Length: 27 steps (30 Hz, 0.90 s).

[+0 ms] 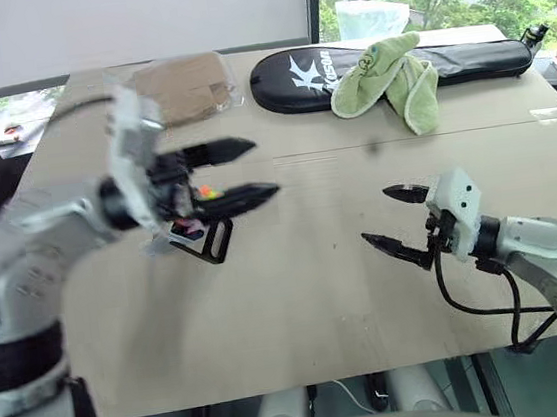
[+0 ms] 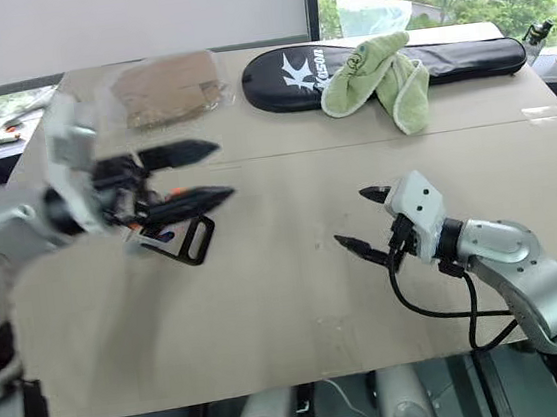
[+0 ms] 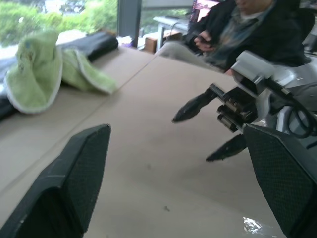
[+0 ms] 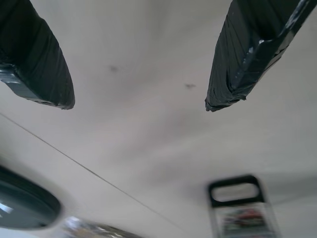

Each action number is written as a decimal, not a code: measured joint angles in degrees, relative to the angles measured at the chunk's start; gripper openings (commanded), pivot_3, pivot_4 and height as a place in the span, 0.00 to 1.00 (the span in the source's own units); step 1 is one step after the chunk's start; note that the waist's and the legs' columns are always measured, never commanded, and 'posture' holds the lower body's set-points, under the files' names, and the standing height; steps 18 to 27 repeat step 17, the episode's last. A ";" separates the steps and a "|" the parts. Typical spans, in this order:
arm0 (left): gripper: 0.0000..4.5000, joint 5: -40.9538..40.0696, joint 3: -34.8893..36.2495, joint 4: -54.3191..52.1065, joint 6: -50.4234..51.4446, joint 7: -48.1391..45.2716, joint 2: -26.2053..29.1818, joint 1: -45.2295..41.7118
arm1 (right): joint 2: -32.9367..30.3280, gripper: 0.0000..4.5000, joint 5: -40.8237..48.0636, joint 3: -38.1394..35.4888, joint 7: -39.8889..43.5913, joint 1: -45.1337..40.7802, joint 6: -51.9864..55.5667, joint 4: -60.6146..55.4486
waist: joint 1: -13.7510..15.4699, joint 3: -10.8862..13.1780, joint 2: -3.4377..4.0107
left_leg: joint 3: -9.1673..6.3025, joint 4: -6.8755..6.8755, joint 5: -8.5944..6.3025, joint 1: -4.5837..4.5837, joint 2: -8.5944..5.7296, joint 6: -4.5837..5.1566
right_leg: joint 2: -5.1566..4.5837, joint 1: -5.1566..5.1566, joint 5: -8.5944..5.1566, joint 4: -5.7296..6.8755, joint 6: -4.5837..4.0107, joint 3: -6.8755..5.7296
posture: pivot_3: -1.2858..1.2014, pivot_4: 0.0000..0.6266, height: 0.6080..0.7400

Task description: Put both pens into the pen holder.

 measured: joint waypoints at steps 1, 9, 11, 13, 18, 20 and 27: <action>0.98 1.08 -0.17 -1.67 -0.52 2.10 -1.42 2.05 | 0.73 1.00 -0.21 -0.44 -1.05 0.94 0.25 0.32 | -0.05 0.00 0.00 | 0.01 -0.03 0.04 0.00 0.00 -0.07 | 0.01 -0.01 0.01 -0.02 -0.01 0.01 | 0.52 0.24 1.00; 0.98 15.48 -1.10 -13.30 -14.49 7.15 -8.56 31.64 | 2.82 1.00 -4.90 -8.84 -7.78 16.38 -1.77 -2.22 | 0.16 -0.10 0.15 | 0.12 -0.09 -0.06 0.10 -0.01 0.09 | -0.04 0.00 -0.15 -0.06 -0.26 0.10 | 0.52 0.24 1.00; 0.98 16.44 0.37 -15.48 -17.78 6.82 -10.26 38.01 | 2.83 1.00 -6.56 -10.69 -8.16 20.34 -4.28 -4.47 | 0.15 -0.19 0.12 | 0.11 -0.04 -0.06 0.16 0.01 0.10 | -0.03 0.06 -0.26 -0.05 -0.08 0.08 | 0.52 0.24 1.00; 0.98 17.51 1.29 -15.53 -19.70 6.30 -10.56 42.44 | 2.56 1.00 -7.30 -11.69 -7.40 23.96 -6.16 -5.40 | 0.18 -0.30 0.11 | 0.08 -0.04 -0.07 0.27 0.02 0.10 | -0.02 0.17 -0.28 -0.05 -0.05 0.04 | 0.52 0.24 1.00; 0.98 20.32 1.28 -15.28 -23.79 6.10 -12.61 45.81 | 1.38 1.00 -7.29 -13.64 -4.46 27.75 -8.86 -5.71 | 0.16 -0.41 0.15 | 0.09 0.02 -0.07 0.39 0.02 0.11 | -0.02 0.29 -0.28 -0.05 -0.05 0.04 | 0.52 0.24 1.00; 0.98 20.32 1.28 -15.28 -23.79 6.10 -12.61 45.81 | 1.38 1.00 -7.29 -13.64 -4.46 27.75 -8.86 -5.71 | 0.16 -0.41 0.15 | 0.09 0.02 -0.07 0.39 0.02 0.11 | -0.02 0.29 -0.28 -0.05 -0.05 0.04 | 0.52 0.24 1.00; 0.98 20.32 1.28 -15.28 -23.79 6.10 -12.61 45.81 | 1.38 1.00 -7.29 -13.64 -4.46 27.75 -8.86 -5.71 | 0.16 -0.41 0.15 | 0.09 0.02 -0.07 0.39 0.02 0.11 | -0.02 0.29 -0.28 -0.05 -0.05 0.04 | 0.52 0.24 1.00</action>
